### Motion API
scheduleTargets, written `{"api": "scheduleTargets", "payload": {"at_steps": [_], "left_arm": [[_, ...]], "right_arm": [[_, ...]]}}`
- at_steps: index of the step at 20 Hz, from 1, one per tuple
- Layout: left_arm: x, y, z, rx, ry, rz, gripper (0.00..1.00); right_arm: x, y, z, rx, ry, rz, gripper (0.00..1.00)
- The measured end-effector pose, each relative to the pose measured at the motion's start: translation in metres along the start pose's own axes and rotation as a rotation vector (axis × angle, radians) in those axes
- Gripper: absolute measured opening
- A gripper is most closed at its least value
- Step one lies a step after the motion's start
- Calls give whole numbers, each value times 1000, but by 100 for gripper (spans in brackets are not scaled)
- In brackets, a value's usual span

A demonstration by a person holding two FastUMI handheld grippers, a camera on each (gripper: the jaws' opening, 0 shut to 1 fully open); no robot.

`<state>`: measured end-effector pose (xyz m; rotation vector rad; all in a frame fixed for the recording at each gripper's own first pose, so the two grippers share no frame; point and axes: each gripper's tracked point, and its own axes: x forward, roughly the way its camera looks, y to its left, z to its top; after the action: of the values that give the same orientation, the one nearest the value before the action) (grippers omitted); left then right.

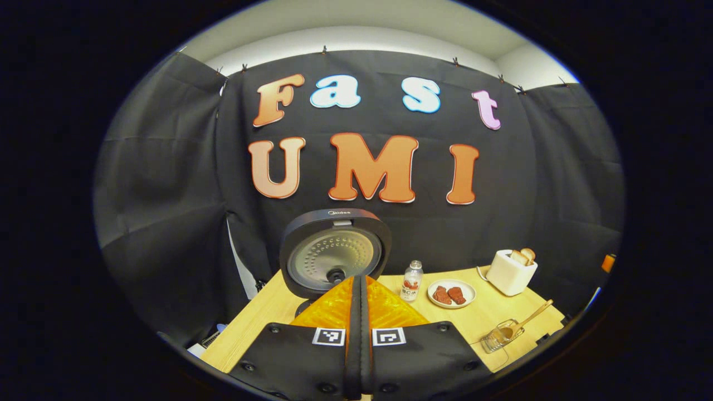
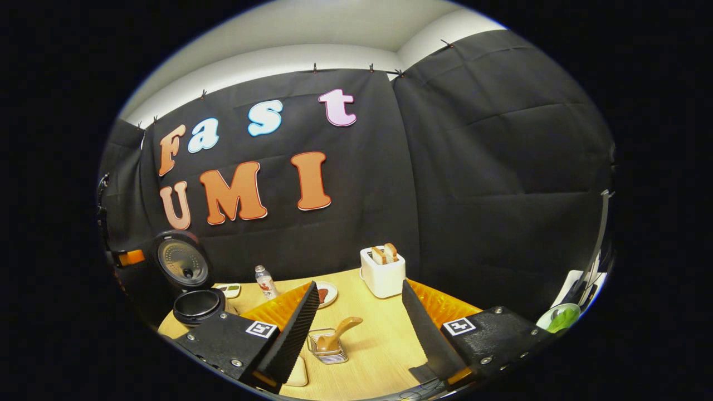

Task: Close the left gripper, press the button to open the rice cooker; take a wooden spoon from the chopstick holder with the right hand, scoop a spoonful of rice and pour it into the rice cooker, then put the wooden spoon back into the chopstick holder.

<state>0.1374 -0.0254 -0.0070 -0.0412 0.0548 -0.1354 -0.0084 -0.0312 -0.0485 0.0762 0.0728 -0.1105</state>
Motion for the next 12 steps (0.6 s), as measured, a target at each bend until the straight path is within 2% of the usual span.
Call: {"api": "scheduleTargets", "payload": {"at_steps": [2, 9, 10, 12], "left_arm": [[-14, 10, 12, -4, -19, 19, 1], [-62, 56, 39, 31, -71, 147, 4], [-69, 61, 41, 28, -74, 162, 2], [-84, 74, 49, 24, -99, 201, 5]], "right_arm": [[10, -2, -12, 5, 13, 0, 93], [50, 4, -64, 109, 110, 36, 93], [57, 7, -71, 131, 124, 42, 93], [70, 8, -92, 166, 161, 45, 93]]}}
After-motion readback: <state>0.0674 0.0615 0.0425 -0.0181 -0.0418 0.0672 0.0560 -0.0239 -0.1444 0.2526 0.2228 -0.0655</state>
